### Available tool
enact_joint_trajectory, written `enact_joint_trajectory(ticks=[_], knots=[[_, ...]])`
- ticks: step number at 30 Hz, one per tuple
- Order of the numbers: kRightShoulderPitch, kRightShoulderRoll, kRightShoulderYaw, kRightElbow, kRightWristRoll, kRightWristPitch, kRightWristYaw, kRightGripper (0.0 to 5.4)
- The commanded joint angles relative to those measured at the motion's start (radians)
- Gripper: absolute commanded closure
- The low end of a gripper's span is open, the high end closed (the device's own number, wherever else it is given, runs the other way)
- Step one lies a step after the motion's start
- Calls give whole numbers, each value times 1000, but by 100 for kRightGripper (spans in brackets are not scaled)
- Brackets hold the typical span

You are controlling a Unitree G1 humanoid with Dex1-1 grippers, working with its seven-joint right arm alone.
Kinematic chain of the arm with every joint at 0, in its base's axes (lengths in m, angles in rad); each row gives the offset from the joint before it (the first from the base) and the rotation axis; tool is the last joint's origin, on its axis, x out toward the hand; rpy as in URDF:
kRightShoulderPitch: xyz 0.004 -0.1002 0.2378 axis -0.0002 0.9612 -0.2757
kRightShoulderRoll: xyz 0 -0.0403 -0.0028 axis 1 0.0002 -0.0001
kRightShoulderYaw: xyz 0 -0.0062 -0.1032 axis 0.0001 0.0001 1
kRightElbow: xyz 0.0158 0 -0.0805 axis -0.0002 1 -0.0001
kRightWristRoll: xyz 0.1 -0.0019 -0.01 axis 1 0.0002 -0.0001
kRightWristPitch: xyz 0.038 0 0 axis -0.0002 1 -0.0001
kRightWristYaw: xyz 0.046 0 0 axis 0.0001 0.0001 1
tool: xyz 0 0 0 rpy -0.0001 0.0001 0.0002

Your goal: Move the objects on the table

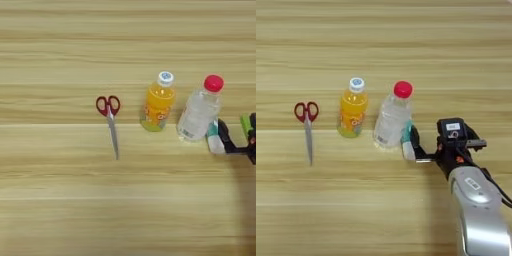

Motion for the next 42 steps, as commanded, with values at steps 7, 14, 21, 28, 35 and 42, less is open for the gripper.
enact_joint_trajectory(ticks=[7, 14, 21, 28, 35, 42], knots=[[50, -1, 24, -144, 5, 16, 12, 4], [81, -4, 47, -177, -5, 46, 29, 4], [101, 1, 76, -156, -16, 38, 30, 4], [95, 0, 82, -116, -21, 23, 29, 4], [76, 2, 82, -51, -19, 5, 27, 4], [59, 2, 87, 8, -22, -21, 28, 4]])
